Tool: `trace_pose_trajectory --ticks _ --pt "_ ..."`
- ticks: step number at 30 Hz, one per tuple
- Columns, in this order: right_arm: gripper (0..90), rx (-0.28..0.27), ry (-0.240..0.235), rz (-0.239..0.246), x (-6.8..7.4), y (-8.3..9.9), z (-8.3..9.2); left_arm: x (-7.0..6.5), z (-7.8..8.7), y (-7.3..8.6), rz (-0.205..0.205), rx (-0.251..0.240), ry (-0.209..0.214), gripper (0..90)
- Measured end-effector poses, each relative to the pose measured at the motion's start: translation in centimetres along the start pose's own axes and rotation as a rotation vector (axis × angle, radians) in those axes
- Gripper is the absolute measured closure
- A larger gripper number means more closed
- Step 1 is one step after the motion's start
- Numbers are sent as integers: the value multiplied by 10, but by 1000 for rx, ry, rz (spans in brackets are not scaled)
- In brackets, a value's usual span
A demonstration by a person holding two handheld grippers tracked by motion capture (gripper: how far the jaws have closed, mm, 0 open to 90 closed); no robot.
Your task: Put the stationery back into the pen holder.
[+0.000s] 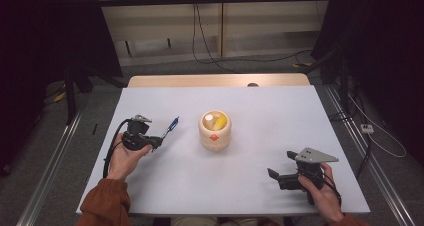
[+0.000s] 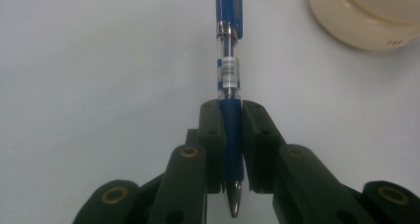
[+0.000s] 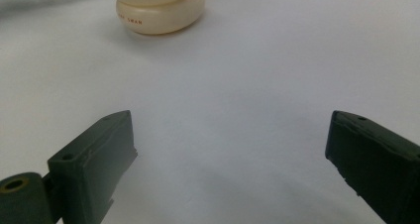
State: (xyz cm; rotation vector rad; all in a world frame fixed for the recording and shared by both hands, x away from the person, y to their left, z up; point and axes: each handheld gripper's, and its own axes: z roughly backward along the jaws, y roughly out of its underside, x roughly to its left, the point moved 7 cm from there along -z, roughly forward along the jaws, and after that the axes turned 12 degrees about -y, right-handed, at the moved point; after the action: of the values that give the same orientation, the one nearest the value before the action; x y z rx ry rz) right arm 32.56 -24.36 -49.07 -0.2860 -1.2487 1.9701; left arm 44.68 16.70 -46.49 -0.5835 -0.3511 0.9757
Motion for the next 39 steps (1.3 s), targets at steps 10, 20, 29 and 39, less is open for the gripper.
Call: trace_pose_trajectory --ticks 10,20,29,39 --pt "48 0 -5 7 1 0 -1 -23 30 -20 -91 -118 74 803" --pt "48 3 -9 10 2 0 -1 -45 49 -28 -166 -163 136 803" --pt "53 6 -13 36 7 -3 -4 -74 53 -29 -234 -150 203 803" --pt "51 11 -35 120 24 -12 -16 -104 48 -32 -297 -126 252 803"
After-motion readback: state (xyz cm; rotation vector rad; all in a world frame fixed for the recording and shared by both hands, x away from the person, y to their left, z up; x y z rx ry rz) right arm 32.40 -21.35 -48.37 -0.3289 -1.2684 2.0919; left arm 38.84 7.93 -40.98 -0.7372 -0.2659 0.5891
